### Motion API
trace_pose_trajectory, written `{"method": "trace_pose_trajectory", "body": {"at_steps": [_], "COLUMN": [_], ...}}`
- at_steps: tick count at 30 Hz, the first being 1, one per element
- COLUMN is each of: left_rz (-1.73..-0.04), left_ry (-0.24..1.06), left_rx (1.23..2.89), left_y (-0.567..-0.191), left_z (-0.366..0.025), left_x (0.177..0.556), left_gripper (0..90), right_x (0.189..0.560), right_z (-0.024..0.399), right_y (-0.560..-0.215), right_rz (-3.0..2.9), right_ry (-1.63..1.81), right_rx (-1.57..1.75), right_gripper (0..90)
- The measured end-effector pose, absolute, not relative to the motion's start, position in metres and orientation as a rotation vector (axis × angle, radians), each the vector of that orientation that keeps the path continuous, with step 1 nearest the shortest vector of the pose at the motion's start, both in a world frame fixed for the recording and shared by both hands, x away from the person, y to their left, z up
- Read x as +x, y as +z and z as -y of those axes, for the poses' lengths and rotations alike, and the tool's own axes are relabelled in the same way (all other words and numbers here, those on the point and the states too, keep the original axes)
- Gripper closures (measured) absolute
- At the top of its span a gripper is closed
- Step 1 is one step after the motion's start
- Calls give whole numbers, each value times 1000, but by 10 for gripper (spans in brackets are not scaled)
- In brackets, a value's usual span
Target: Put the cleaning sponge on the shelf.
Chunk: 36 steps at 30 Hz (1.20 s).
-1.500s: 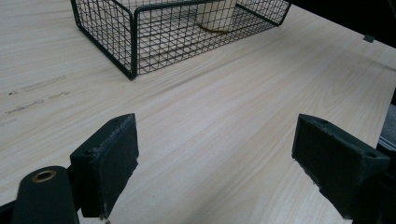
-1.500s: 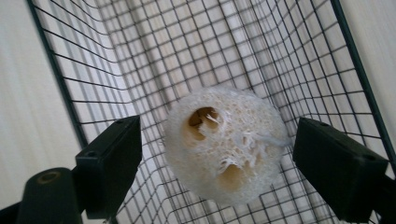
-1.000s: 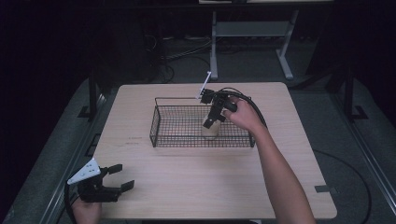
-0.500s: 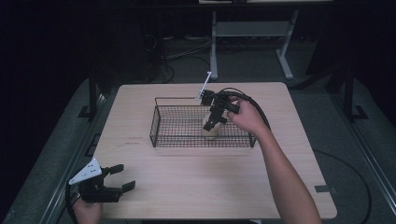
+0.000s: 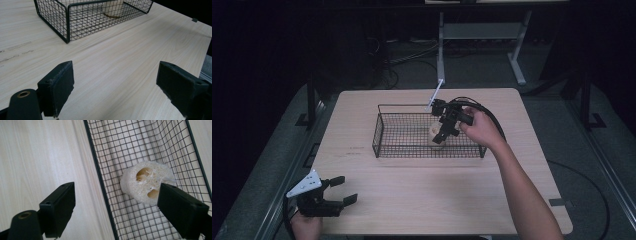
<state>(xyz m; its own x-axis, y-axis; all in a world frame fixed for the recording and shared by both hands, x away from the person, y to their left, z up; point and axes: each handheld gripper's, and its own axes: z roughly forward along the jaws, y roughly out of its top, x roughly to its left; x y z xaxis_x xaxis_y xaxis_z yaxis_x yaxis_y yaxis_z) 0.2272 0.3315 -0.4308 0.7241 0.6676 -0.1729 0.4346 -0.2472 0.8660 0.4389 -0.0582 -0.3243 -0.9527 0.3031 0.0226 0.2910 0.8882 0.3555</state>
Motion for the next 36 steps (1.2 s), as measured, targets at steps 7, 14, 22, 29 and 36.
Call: {"method": "trace_pose_trajectory", "body": {"at_steps": [7, 14, 22, 29, 36], "left_rz": [-850, -850, -850, -850, -852], "left_ry": [278, 279, 278, 279, 279], "left_rx": [1891, 1895, 1894, 1896, 1891], "left_y": [-431, -431, -431, -431, -431], "left_z": [-330, -330, -330, -330, -330], "left_x": [227, 228, 227, 227, 227], "left_gripper": [134, 134, 134, 134, 134], "right_x": [433, 429, 423, 417, 411], "right_z": [68, 76, 81, 81, 80], "right_y": [-322, -327, -332, -334, -339], "right_rz": [-3013, -3014, -3018, -3030, -3045], "right_ry": [572, 572, 582, 579, 591], "right_rx": [488, 504, 506, 480, 470], "right_gripper": [147, 147, 147, 147, 147]}}
